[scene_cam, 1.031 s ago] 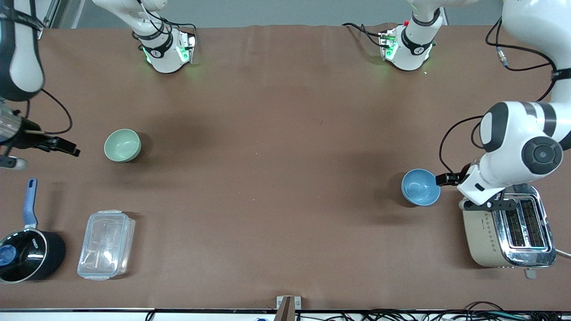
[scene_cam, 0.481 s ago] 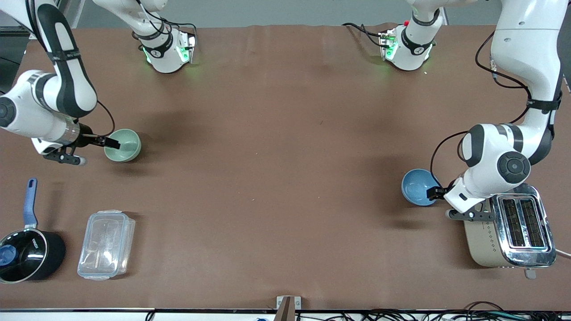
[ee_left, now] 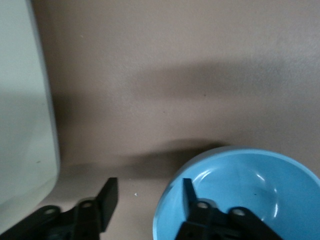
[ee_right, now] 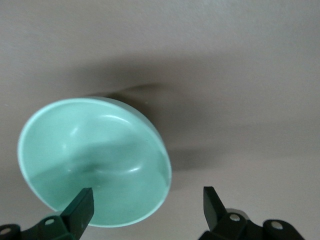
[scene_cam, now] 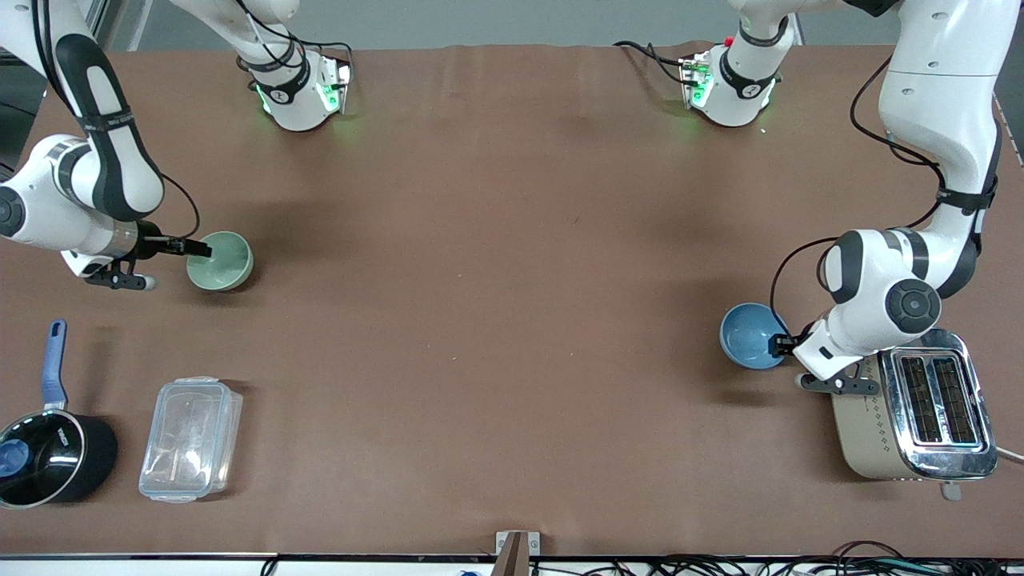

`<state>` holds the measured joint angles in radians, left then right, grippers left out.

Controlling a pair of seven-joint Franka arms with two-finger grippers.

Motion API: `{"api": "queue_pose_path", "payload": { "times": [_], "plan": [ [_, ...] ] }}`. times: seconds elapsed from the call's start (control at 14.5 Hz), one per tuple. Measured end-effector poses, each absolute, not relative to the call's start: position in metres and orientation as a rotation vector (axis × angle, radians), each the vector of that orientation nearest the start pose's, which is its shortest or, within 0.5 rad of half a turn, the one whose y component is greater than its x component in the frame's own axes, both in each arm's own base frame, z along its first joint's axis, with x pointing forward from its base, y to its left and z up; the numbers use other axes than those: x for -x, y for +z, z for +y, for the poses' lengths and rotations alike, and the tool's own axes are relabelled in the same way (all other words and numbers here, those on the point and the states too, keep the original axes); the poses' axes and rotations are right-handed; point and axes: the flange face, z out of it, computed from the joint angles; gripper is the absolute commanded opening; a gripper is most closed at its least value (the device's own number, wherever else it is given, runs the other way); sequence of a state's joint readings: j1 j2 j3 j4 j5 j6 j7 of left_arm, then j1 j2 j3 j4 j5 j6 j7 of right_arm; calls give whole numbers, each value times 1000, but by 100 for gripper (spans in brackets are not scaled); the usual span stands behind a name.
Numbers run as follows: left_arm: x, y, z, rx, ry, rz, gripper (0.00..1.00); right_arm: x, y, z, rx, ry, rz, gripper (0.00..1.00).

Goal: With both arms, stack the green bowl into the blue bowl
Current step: 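Grasp the green bowl with the right gripper while the left gripper grasps blue, then slide the blue bowl with the left gripper while the right gripper lifts green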

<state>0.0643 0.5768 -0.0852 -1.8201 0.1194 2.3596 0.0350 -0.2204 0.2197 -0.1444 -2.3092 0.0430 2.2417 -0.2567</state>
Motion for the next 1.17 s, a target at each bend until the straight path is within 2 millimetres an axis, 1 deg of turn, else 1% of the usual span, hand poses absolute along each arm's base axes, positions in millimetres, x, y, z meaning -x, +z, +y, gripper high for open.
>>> {"api": "queue_pose_path", "payload": {
  "times": [0.07,0.14,0.28,0.34,0.41,0.55,0.62,0.69,0.83,0.89,0.96,1.03,1.1,1.17],
  "plan": [
    [-646,215,-10,3101,60,205,45,-459,227,-176,3017,422,212,94],
    [-645,213,-12,3102,63,209,36,-458,225,-175,3011,426,216,94],
    [-645,213,-15,3104,64,216,13,-458,219,-174,2990,430,216,92],
    [-645,213,-17,3105,64,219,4,-457,216,-173,2966,426,212,92],
    [-645,213,-20,3107,62,226,0,-455,211,-174,2937,416,205,90],
    [-647,218,-29,3114,49,247,0,-454,203,-177,2903,391,185,84],
    [-648,223,-34,3116,39,256,0,-453,199,-180,2900,385,178,79],
    [-649,227,-39,3120,29,266,0,-452,197,-181,2896,386,178,69],
    [-649,230,-53,3149,19,268,0,-451,195,-183,2892,387,179,36],
    [-649,232,-64,3173,14,269,0,-451,195,-183,2892,386,178,23],
    [-649,234,-76,3194,10,276,0,-451,195,-182,2891,385,177,15],
    [-649,237,-89,3209,5,289,0,-451,195,-182,2890,382,180,13],
    [-647,241,-106,3223,-2,314,0,-452,195,-182,2888,379,183,10],
    [-645,245,-126,3240,-9,339,0,-452,195,-182,2887,377,185,9]
  ]
}}
